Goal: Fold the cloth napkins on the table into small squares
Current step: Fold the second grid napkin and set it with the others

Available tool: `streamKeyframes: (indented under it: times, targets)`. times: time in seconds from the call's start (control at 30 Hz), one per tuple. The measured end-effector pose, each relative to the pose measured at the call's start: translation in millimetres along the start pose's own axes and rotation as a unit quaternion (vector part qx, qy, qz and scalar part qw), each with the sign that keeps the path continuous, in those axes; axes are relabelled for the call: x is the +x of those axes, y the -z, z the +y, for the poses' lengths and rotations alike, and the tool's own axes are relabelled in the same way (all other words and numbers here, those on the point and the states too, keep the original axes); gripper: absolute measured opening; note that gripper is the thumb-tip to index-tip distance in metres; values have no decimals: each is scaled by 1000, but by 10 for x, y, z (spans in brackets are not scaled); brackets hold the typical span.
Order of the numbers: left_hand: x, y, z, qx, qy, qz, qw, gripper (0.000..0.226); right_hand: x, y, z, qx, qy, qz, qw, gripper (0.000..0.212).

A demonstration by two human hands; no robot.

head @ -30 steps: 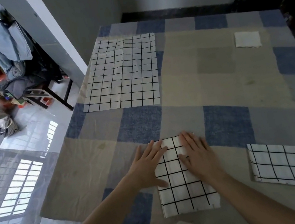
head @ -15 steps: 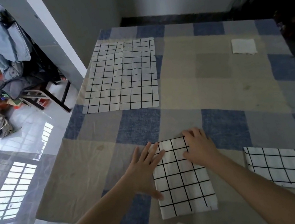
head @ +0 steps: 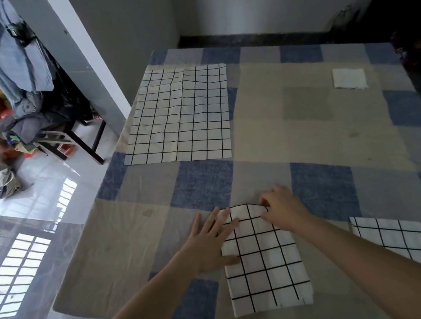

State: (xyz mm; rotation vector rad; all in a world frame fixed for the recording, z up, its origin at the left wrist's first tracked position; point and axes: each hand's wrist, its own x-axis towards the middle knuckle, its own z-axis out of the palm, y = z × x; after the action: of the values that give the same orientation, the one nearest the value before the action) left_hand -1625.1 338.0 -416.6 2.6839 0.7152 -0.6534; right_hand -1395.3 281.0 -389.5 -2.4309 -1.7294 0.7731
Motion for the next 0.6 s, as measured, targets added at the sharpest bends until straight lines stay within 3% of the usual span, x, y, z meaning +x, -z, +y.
streamKeyframes:
  times: [0.03, 0.1, 0.17, 0.23, 0.33, 0.43, 0.47, 0.53, 0.6]
  targets:
    - [-4, 1, -6, 2, -5, 0, 1000, 102, -2, 8, 5, 23, 0, 3, 1000, 7]
    - [-33, 14, -13, -31, -9, 13, 999, 110, -20, 39, -17, 89, -7, 1, 996, 19]
    - [-65, 5, 12, -152, 30, 71, 985, 109, -48, 95, -42, 150, -10, -15, 989, 23]
    - [-73, 11, 67, -308, 119, 145, 933, 113, -80, 177, -65, 186, 10, -26, 982, 16]
    - [2, 139, 87, -454, 211, 180, 847, 106, -106, 392, -90, 207, 64, -9, 976, 8]
    - [43, 400, -36, -649, 168, 133, 730, 71, -115, 715, -136, 246, 88, 22, 965, 9]
    - [39, 510, -68, -672, 135, 110, 720, 54, -124, 833, -158, 250, 97, 37, 963, 9]
    - [77, 721, -121, -635, 116, 113, 755, 26, -149, 1062, -197, 245, 113, 76, 960, 9]
    - [145, 986, -138, -601, 127, 173, 770, 22, -216, 1291, -261, 248, 134, 126, 951, 8]
